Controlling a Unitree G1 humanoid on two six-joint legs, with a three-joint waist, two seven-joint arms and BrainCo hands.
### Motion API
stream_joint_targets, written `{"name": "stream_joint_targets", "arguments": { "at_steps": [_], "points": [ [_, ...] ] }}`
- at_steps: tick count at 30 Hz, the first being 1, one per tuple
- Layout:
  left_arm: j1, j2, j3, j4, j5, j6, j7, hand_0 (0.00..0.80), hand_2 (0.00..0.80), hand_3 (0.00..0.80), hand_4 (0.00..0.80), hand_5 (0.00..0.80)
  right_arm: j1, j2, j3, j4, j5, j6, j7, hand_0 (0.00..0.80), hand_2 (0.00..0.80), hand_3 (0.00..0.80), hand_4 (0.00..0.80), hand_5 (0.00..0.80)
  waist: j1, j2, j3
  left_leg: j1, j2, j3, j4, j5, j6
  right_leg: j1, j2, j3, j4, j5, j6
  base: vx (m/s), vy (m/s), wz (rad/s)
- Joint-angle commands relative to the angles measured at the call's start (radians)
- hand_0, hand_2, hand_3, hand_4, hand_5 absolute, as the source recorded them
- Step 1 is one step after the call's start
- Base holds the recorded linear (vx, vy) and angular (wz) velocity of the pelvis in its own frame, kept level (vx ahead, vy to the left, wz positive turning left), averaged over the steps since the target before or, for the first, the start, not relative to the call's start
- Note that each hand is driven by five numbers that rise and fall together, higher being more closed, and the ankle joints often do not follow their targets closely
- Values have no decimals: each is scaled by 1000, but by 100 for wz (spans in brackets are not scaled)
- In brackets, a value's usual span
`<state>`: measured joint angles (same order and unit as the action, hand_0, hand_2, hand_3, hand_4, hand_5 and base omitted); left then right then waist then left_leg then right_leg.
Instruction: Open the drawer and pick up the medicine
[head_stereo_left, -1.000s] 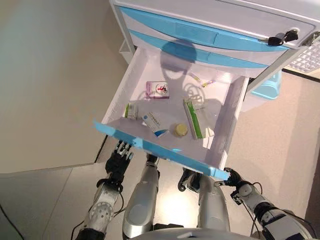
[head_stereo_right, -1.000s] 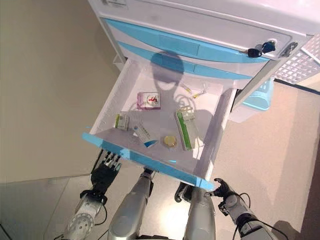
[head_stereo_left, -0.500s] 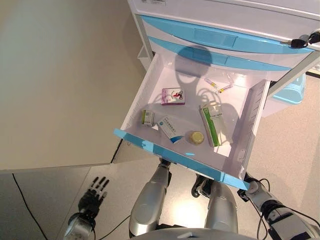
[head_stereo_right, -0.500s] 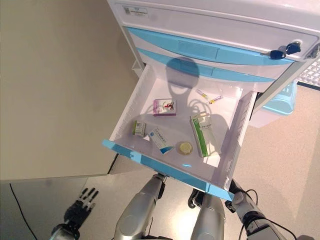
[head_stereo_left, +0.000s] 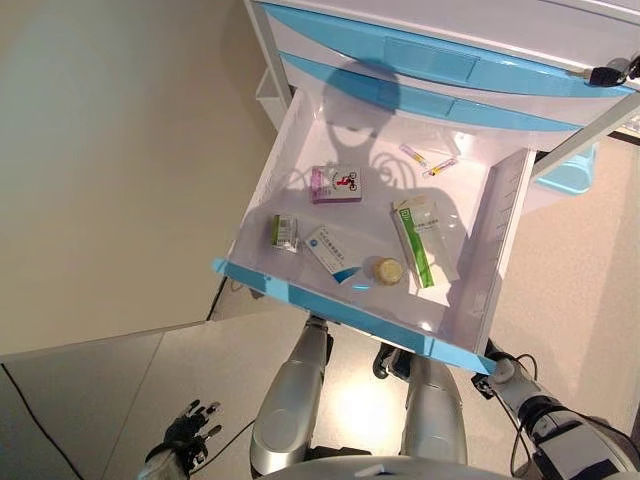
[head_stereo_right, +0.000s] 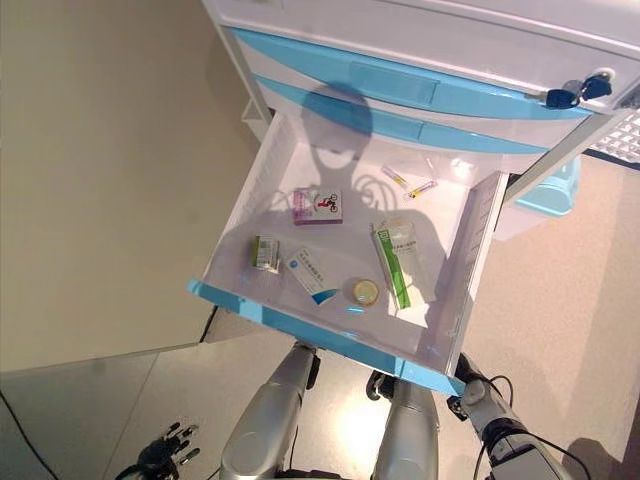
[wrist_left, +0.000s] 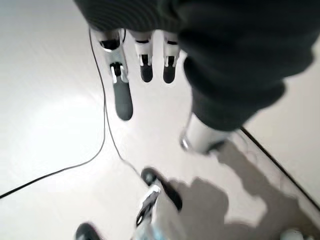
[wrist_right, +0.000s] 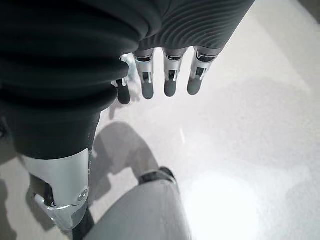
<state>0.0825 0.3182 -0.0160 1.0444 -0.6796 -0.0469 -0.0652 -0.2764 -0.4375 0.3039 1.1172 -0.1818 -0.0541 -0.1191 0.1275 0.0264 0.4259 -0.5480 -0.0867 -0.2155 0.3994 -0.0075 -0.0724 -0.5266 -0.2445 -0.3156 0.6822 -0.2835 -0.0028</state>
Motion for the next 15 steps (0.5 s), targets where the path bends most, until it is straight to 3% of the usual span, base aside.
{"name": "stream_joint_targets", "arguments": {
  "at_steps": [1, 3, 11, 15],
  "points": [
    [-11, 8, 29, 101, 154, -32, 55, 0, 0, 0, 0, 0, 29, -37, -16, 58, 64, -9, -27, 0, 0, 0, 0, 0, -27, -22, -31, 0, -20, 80, -17, 4, 75, 19, -24, 85, -203, 237, 94, -45, 83, -14],
    [-35, 5, 24, 138, 229, -38, 74, 0, 0, 0, 0, 0, 29, -37, -34, 94, 76, -4, -30, 0, 0, 0, 0, 0, -35, -34, -31, 7, -18, 100, -22, -2, 79, 16, -17, 104, -219, 253, 99, 29, 59, -32],
    [-86, 4, 45, 157, 274, -50, 120, 0, 0, 0, 0, 0, 51, -67, -125, 157, 136, 9, -44, 0, 0, 0, 0, 0, -60, -64, -32, 52, -7, 161, -49, -19, 88, 26, -3, 162, -279, 296, 112, 26, 34, -36],
    [-120, 12, 25, 141, 314, -57, 140, 0, 0, 0, 0, 0, 55, -131, -212, 170, 207, 6, -63, 0, 0, 0, 0, 0, -88, -84, -28, 93, 2, 214, -53, -42, 93, 44, 13, 210, -328, 326, 127, 21, 47, -41]
  ]
}}
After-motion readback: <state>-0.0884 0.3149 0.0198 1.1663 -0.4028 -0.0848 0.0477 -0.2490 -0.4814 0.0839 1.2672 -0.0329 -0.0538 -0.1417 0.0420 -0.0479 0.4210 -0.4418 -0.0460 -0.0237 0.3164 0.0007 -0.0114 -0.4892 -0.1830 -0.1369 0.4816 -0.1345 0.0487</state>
